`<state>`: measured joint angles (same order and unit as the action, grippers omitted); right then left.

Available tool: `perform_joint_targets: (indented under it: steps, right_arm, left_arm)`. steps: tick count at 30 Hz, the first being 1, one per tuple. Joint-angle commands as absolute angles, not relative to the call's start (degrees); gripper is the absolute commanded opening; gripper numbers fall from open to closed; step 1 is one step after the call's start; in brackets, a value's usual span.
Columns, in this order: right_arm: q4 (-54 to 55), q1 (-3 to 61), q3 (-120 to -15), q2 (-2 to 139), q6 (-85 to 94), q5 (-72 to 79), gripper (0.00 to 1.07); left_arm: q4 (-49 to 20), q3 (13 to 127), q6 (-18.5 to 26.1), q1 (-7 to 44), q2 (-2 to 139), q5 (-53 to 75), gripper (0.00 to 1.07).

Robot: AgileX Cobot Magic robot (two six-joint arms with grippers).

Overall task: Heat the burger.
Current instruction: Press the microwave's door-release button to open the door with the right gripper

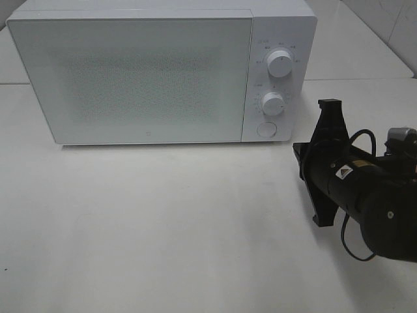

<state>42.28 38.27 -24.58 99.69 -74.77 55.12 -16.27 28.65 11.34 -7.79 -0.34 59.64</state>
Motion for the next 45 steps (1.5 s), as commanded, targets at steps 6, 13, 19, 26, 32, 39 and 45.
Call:
perform_joint_targets:
  steps: [6,13,19,26,32,39,45]
  right_arm:
    - [42.1,36.5,-29.7,104.6,-73.2,54.8,0.00]
    - [41.7,36.1,-33.5,108.7,-74.5,54.9,0.00]
    - [41.3,36.1,-36.8,111.8,-74.5,54.8,0.00]
    - [38.2,33.9,-40.8,115.2,-74.2,52.5,0.00]
    - [36.1,31.7,-43.0,115.6,-73.9,51.2,0.00]
    - [35.4,31.5,-44.6,117.6,-74.6,50.6,0.00]
    - [34.8,30.7,-46.6,119.3,-74.9,50.6,0.00]
  left_arm:
    - [-16.6,28.5,11.5,-8.0,-0.7,59.4,0.98]
    - [-16.6,28.5,11.5,-8.0,-0.7,59.4,0.98]
    - [-16.6,28.5,11.5,-8.0,-0.7,59.4,0.98]
    - [-16.6,28.5,11.5,-8.0,-0.7,59.4,0.98]
    - [-16.6,28.5,11.5,-8.0,-0.7,59.4,0.98]
    - [-16.6,28.5,11.5,-8.0,-0.7,59.4,0.98]
    - [-16.6,28.5,11.5,-8.0,-0.7,59.4,0.98]
